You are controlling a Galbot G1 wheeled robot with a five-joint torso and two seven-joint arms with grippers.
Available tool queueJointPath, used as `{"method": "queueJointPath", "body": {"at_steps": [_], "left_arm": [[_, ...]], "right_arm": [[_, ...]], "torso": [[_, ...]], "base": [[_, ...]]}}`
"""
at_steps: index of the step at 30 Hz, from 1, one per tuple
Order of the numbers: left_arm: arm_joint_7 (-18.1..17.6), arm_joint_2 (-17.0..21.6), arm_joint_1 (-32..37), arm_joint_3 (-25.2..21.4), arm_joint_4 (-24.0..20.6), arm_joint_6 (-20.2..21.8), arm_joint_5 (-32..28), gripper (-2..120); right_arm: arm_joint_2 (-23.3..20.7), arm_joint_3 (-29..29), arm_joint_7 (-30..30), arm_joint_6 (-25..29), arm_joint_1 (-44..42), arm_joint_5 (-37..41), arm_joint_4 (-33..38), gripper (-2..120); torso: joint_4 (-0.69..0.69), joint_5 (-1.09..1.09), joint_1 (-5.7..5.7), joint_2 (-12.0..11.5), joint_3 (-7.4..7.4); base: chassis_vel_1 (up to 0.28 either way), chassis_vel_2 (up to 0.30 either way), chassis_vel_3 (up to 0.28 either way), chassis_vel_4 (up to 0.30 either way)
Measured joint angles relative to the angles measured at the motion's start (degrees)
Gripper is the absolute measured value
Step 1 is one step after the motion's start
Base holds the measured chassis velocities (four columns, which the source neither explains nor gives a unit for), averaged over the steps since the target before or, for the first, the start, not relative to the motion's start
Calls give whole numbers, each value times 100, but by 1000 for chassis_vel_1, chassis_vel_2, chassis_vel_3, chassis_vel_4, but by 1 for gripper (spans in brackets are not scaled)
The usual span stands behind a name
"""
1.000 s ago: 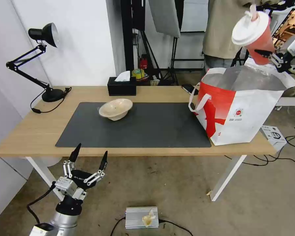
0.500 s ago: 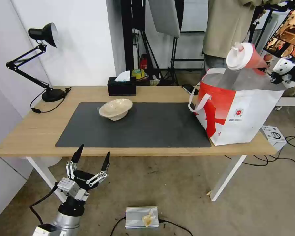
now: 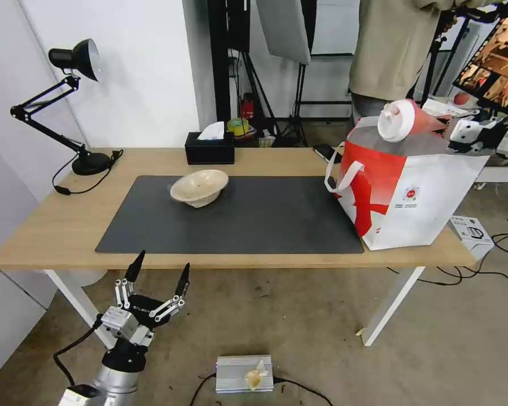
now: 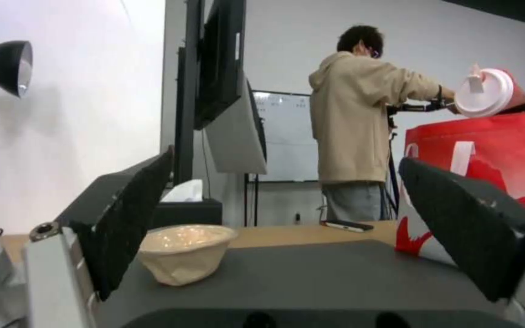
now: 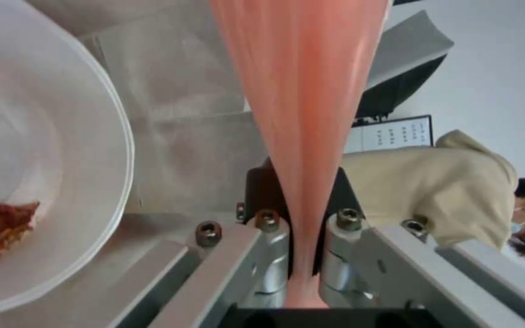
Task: Pick up the trash from the table and place it into the takeout bag.
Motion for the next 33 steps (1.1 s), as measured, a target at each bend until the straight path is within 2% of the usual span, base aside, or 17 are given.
{"method": "queueJointPath", "body": {"at_steps": [12, 16, 17, 19, 20, 22, 23, 27, 28, 31, 33], "left_arm": [[11, 16, -31, -20, 114, -6, -10, 100], [12, 17, -34, -26, 121, -7, -12, 100], [14, 18, -34, -30, 128, -7, -13, 100], [18, 15, -35, -30, 138, -6, -13, 100], [18, 15, -35, -30, 138, -6, -13, 100], [20, 10, -36, -30, 146, -7, -14, 100], [20, 10, -36, -30, 146, -7, -14, 100], [28, 0, -46, -19, 162, -7, -9, 100], [28, 0, -46, -19, 162, -7, -9, 100], [31, 30, -11, -43, 156, -14, -19, 100], [31, 51, -9, -64, 158, -25, -26, 100]], "right_arm": [[308, -24, 51, 84, 12, -437, -406, 2], [346, -22, 111, 89, 12, -483, -458, 10], [361, -20, 131, 91, 12, -498, -492, 19], [363, -7, 160, 87, 3, -499, -504, 27], [363, -7, 160, 87, 3, -499, -504, 27], [363, 16, 226, 71, -21, -494, -508, 37], [363, 16, 226, 71, -21, -494, -508, 37], [349, 61, 350, 49, -41, -463, -491, 54], [349, 61, 350, 49, -41, -463, -491, 54], [249, 137, 436, 1, -134, -348, -343, 70], [227, 142, 445, -10, -143, -313, -316, 74]], "torso": [[0, 0, 0, 0, 0], [0, 0, 0, 0, 0], [0, 0, 0, 0, 0], [0, 0, 0, 0, 0], [0, 0, 0, 0, 0], [0, 0, 0, 0, 0], [0, 0, 0, 0, 0], [0, 0, 0, 0, 0], [0, 0, 0, 0, 0], [0, 0, 0, 0, 0], [0, 0, 0, 0, 0]], "base": [[0, 0, 0, 0], [0, 0, 0, 0], [0, 0, 0, 0], [0, 0, 0, 0], [0, 0, 0, 0], [0, 0, 0, 0], [0, 0, 0, 0], [0, 0, 0, 0], [0, 0, 0, 0], [0, 0, 0, 0], [0, 0, 0, 0]]}}
